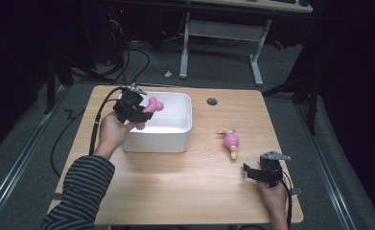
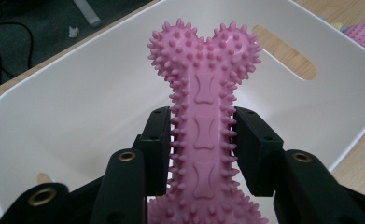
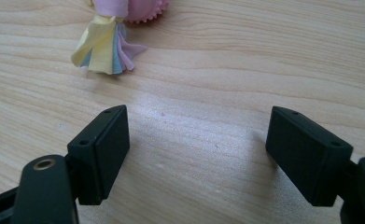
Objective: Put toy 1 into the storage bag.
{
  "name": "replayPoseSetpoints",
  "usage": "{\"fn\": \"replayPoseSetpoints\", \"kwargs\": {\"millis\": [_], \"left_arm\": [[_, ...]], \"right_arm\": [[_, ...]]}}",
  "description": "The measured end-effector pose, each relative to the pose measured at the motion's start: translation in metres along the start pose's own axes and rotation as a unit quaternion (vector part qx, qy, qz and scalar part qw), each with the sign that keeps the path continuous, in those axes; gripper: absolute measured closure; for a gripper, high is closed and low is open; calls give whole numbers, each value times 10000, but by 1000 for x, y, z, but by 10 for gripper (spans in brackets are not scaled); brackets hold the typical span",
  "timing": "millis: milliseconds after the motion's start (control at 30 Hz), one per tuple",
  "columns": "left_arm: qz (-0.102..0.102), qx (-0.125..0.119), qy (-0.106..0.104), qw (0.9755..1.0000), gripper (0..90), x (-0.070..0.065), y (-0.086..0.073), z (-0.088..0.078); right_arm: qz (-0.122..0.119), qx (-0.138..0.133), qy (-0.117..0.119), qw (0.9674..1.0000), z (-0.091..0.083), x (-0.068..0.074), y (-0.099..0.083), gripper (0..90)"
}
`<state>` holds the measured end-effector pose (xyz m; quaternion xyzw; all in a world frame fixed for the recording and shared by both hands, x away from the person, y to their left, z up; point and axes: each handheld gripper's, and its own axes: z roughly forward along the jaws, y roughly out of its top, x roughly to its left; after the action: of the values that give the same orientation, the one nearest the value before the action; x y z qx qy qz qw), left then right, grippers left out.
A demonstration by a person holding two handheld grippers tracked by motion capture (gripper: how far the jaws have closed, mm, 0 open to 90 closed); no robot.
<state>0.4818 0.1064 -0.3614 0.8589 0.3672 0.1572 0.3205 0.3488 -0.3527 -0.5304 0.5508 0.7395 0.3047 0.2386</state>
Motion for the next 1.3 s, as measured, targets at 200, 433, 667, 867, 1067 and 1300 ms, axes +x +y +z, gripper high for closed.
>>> {"fn": "replayPoseSetpoints", "kwargs": {"millis": [200, 433, 667, 867, 1067, 1300], "left_arm": [[92, 101, 25, 9999, 586, -3, 3, 11], [204, 216, 20, 9996, 585, -10, 4, 21], [271, 324, -33, 9991, 585, -15, 3, 27], [276, 389, -46, 9989, 584, -17, -1, 32], [280, 441, -25, 9986, 583, -18, -3, 35], [258, 518, -18, 9983, 582, -17, -4, 38]], "right_arm": [[-1, -1, 0, 10000, 0, 0, 0, 217], [-2, 1, 3, 10000, 0, 0, 0, 217], [-1, 0, 2, 10000, 0, 0, 0, 217], [-10, 2, 5, 10000, 0, 0, 0, 217], [-8, 2, 5, 10000, 0, 0, 0, 217], [-11, 1, 5, 10000, 0, 0, 0, 217]]}}
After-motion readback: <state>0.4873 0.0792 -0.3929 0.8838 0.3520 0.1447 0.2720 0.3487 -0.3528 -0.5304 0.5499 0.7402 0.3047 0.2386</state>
